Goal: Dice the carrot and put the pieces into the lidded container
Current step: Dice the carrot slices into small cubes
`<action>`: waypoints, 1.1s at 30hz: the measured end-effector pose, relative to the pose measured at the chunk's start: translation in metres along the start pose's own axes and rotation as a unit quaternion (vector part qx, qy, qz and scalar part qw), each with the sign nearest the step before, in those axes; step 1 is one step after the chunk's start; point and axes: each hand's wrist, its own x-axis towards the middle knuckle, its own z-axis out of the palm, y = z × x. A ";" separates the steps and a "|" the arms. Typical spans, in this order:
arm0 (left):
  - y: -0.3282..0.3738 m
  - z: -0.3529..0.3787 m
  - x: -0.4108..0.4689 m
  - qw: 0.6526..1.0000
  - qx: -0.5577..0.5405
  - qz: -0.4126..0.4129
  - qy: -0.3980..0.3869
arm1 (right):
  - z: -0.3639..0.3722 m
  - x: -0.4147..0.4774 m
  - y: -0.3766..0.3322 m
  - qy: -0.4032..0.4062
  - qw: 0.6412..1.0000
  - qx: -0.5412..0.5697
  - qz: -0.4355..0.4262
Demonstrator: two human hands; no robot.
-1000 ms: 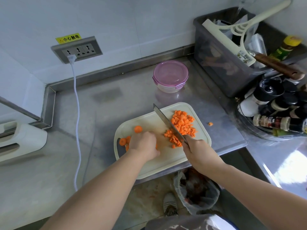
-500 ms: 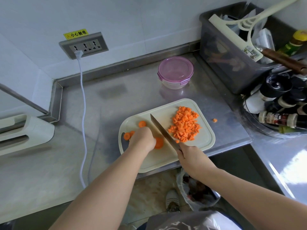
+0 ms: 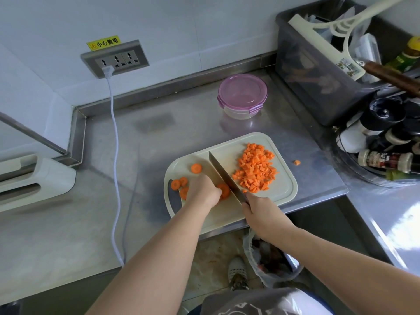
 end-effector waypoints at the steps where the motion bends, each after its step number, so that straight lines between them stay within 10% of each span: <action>1: 0.001 -0.001 -0.003 1.000 0.009 0.011 -0.002 | 0.000 0.001 0.000 -0.001 1.000 -0.006 -0.001; 11: 0.003 0.010 -0.019 0.986 0.132 0.078 0.063 | -0.001 -0.002 0.003 -0.007 1.000 -0.017 -0.002; 33: -0.006 0.009 -0.013 0.994 -0.084 0.032 0.060 | -0.001 -0.018 -0.005 0.004 0.991 -0.134 -0.015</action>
